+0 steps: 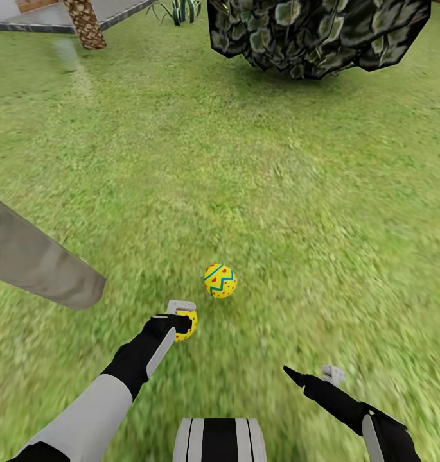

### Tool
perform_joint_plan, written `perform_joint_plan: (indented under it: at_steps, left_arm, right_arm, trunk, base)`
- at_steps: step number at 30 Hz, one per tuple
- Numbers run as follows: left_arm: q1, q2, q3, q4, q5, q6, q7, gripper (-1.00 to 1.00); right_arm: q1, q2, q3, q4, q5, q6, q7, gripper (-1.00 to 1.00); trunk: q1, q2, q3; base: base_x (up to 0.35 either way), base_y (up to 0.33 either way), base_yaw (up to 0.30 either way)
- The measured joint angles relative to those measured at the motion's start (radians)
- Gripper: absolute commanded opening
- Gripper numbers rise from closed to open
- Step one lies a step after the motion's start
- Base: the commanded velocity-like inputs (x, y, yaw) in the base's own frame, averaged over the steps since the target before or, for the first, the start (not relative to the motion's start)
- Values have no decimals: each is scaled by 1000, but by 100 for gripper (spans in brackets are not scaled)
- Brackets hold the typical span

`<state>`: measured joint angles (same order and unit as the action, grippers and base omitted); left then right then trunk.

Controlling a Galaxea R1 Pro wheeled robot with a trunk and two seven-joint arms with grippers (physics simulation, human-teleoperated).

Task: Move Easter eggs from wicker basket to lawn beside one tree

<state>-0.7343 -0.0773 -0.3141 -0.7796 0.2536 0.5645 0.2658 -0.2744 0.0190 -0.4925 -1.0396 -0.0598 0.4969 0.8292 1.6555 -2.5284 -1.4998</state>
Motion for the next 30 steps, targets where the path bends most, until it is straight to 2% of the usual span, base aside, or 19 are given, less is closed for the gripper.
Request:
perform_joint_plan:
  at_steps: [6, 20, 23, 30]
  left_arm:
    - [0, 0, 1, 1, -1, 0, 1, -100]
    - [0, 0, -1, -1, -2, 0, 1, -100]
    - [0, 0, 0, 0, -3, 0, 1, -100]
    - [0, 0, 0, 0, -2, 0, 1, -100]
  right_arm:
    - [0, 0, 0, 0, 0, 0, 0, 100]
    - [0, 0, 0, 0, 0, 0, 0, 100]
    - [0, 0, 0, 0, 0, 0, 0, 100]
    - [0, 0, 0, 0, -1, 0, 0, 100]
  trunk:
    - [0, 0, 0]
    - [0, 0, 0]
    - [1, -1, -11]
    - [1, -1, -12]
  base:
    - [123, 0, 0]
    - [5, 0, 0]
    - [0, 0, 0]
    - [0, 0, 0]
